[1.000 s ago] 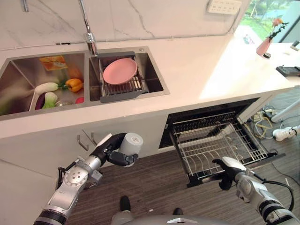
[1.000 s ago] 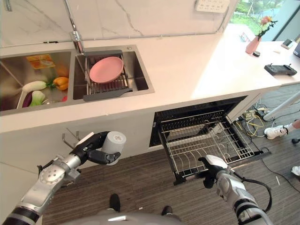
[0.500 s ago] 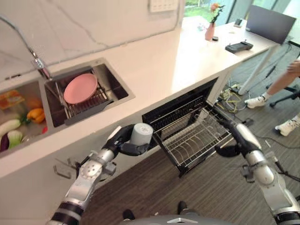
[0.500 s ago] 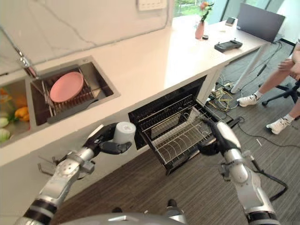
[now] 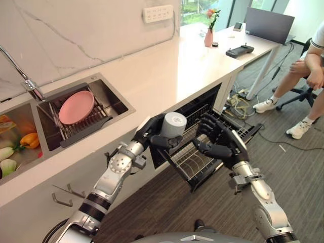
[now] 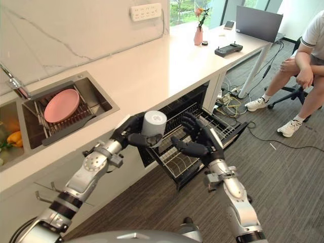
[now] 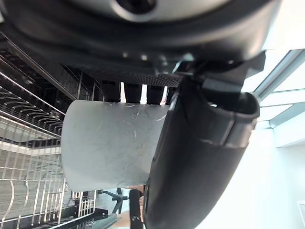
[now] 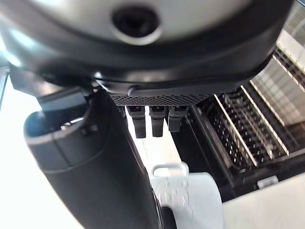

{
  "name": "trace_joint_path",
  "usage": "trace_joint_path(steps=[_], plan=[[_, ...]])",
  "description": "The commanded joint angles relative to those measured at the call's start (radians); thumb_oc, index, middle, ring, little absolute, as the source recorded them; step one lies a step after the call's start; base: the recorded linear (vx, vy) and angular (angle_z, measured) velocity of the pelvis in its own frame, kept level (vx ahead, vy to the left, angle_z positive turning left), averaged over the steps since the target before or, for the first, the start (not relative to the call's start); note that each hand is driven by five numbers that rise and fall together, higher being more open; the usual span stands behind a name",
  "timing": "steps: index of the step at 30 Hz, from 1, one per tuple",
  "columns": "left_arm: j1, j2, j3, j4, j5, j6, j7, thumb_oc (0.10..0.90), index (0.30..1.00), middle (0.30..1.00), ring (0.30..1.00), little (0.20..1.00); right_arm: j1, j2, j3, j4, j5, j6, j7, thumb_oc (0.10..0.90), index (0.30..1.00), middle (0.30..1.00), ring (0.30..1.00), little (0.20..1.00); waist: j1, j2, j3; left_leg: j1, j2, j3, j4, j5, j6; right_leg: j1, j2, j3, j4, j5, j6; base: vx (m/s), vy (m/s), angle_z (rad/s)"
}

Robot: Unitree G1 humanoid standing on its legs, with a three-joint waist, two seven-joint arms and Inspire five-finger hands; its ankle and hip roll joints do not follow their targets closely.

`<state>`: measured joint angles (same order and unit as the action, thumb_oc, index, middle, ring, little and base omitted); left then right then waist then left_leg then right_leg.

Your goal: Place the dishes in the dishwasher.

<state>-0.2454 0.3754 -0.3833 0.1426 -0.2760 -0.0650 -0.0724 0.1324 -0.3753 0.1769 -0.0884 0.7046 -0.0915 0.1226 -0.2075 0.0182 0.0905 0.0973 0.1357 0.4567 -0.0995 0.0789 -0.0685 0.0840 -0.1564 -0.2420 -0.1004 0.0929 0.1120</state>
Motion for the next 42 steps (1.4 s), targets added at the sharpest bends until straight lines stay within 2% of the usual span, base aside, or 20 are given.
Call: trace_joint_path(steps=[1,3,6,7,10,17,19,21,26,32,35,39,42], plan=[[-0.201,-0.022,0.010,0.005,-0.022,-0.124,0.052,0.400,0.300,0.300,0.300,0.300,-0.161,0.012,-0.077,-0.120,0.148,-0.085,0.002,0.800,0.900,0.900,0.900,0.900,0.016,-0.011,-0.033,0.093,0.013,0.008,0.024,-0.090,-0.044,-0.075,-0.050,-0.058,0.068,-0.041,0.058,0.00,-0.011,-0.11],[-0.222,-0.043,-0.001,0.009,-0.025,-0.128,0.067,0.400,0.300,0.300,0.300,0.300,-0.207,-0.013,-0.068,-0.100,0.092,-0.080,-0.027,0.800,0.900,0.900,0.900,0.900,0.020,-0.011,-0.034,0.095,0.013,0.013,0.025,-0.091,-0.045,-0.073,-0.049,-0.058,0.061,-0.038,0.059,0.00,-0.002,-0.02],[-0.258,-0.051,0.001,0.011,-0.036,-0.129,0.076,0.400,0.300,0.300,0.300,0.300,-0.215,-0.055,-0.081,-0.069,-0.071,-0.065,-0.049,0.800,0.900,0.900,0.900,0.900,0.026,-0.012,-0.037,0.093,0.016,0.005,0.025,-0.090,-0.045,-0.064,-0.048,-0.068,0.057,-0.040,0.056,0.00,0.000,0.00],[-0.258,-0.052,0.001,0.011,-0.035,-0.129,0.076,0.400,0.300,0.300,0.300,0.300,-0.216,-0.055,-0.081,-0.069,-0.072,-0.065,-0.049,0.800,0.900,0.900,0.900,0.900,0.025,-0.012,-0.037,0.093,0.016,0.004,0.025,-0.090,-0.045,-0.063,-0.048,-0.069,0.057,-0.040,0.056,0.00,0.000,0.00],[-0.289,-0.030,-0.009,0.003,0.089,-0.135,0.096,0.400,0.300,0.300,0.300,0.300,-0.208,-0.041,-0.084,-0.051,-0.062,-0.063,-0.052,0.800,0.900,0.900,0.900,0.900,0.031,-0.016,-0.041,0.088,0.020,-0.008,0.024,-0.086,-0.049,-0.051,-0.047,-0.084,0.054,-0.044,0.053,0.01,-0.007,0.01],[-0.292,-0.031,-0.030,-0.032,0.127,-0.142,0.087,0.400,0.300,0.300,0.300,0.300,-0.257,-0.036,-0.078,0.038,-0.179,-0.063,-0.105,0.800,0.900,0.900,0.900,0.900,0.047,-0.020,-0.045,0.084,0.019,-0.028,0.026,-0.089,-0.044,-0.037,-0.049,-0.100,0.054,-0.051,0.052,0.00,-0.005,0.04],[-0.284,-0.028,-0.033,-0.058,0.116,-0.143,0.079,0.400,0.300,0.300,0.300,0.300,-0.261,-0.008,-0.061,0.069,-0.135,-0.062,-0.107,0.800,0.900,0.900,0.900,0.900,0.055,-0.021,-0.045,0.085,0.019,-0.033,0.025,-0.090,-0.043,-0.034,-0.050,-0.103,0.055,-0.052,0.051,0.01,-0.002,0.08],[-0.270,-0.034,-0.036,-0.077,0.078,-0.133,0.068,0.400,0.300,0.300,0.300,0.300,-0.266,0.033,-0.027,0.085,-0.030,-0.050,-0.086,0.800,0.900,0.900,0.900,0.900,0.067,-0.022,-0.045,0.081,0.017,-0.042,0.025,-0.088,-0.042,-0.030,-0.052,-0.109,0.055,-0.053,0.049,0.01,0.001,0.14],[-0.254,-0.045,-0.042,-0.081,0.073,-0.128,0.069,0.400,0.300,0.300,0.300,0.300,-0.270,0.064,-0.009,0.059,0.060,-0.054,-0.066,0.800,0.900,0.900,0.900,0.900,0.077,-0.025,-0.047,0.079,0.015,-0.053,0.023,-0.088,-0.042,-0.023,-0.054,-0.117,0.053,-0.054,0.049,0.01,0.005,0.11],[-0.235,-0.046,-0.044,-0.021,0.205,-0.128,0.147,0.400,0.300,0.300,0.300,0.300,-0.274,0.108,-0.022,-0.022,0.162,-0.110,-0.085,0.800,0.900,0.900,0.900,0.900,0.085,-0.028,-0.049,0.076,0.014,-0.058,0.022,-0.088,-0.041,-0.021,-0.055,-0.123,0.053,-0.054,0.050,0.00,0.001,0.05],[-0.241,-0.063,-0.049,0.041,0.247,-0.120,0.203,0.400,0.300,0.300,0.300,0.300,-0.287,0.103,-0.029,-0.072,0.127,-0.133,-0.129,0.800,0.900,0.900,0.900,0.900,0.083,-0.028,-0.051,0.076,0.013,-0.059,0.022,-0.088,-0.041,-0.022,-0.054,-0.125,0.054,-0.056,0.051,0.00,0.000,0.00],[-0.260,-0.044,-0.029,0.082,0.332,-0.132,0.262,0.400,0.300,0.300,0.300,0.300,-0.291,0.051,-0.045,-0.103,-0.003,-0.139,-0.146,0.800,0.900,0.900,0.900,0.900,0.075,-0.027,-0.054,0.077,0.013,-0.055,0.021,-0.089,-0.041,-0.024,-0.052,-0.119,0.056,-0.056,0.052,0.00,0.000,0.00],[-0.257,-0.040,-0.020,0.081,0.342,-0.135,0.275,0.400,0.300,0.300,0.300,0.300,-0.284,0.052,-0.040,-0.094,0.019,-0.140,-0.145,0.800,0.900,0.900,0.900,0.900,0.075,-0.028,-0.055,0.077,0.014,-0.053,0.021,-0.088,-0.041,-0.026,-0.052,-0.117,0.055,-0.054,0.052,0.00,0.000,0.00]])
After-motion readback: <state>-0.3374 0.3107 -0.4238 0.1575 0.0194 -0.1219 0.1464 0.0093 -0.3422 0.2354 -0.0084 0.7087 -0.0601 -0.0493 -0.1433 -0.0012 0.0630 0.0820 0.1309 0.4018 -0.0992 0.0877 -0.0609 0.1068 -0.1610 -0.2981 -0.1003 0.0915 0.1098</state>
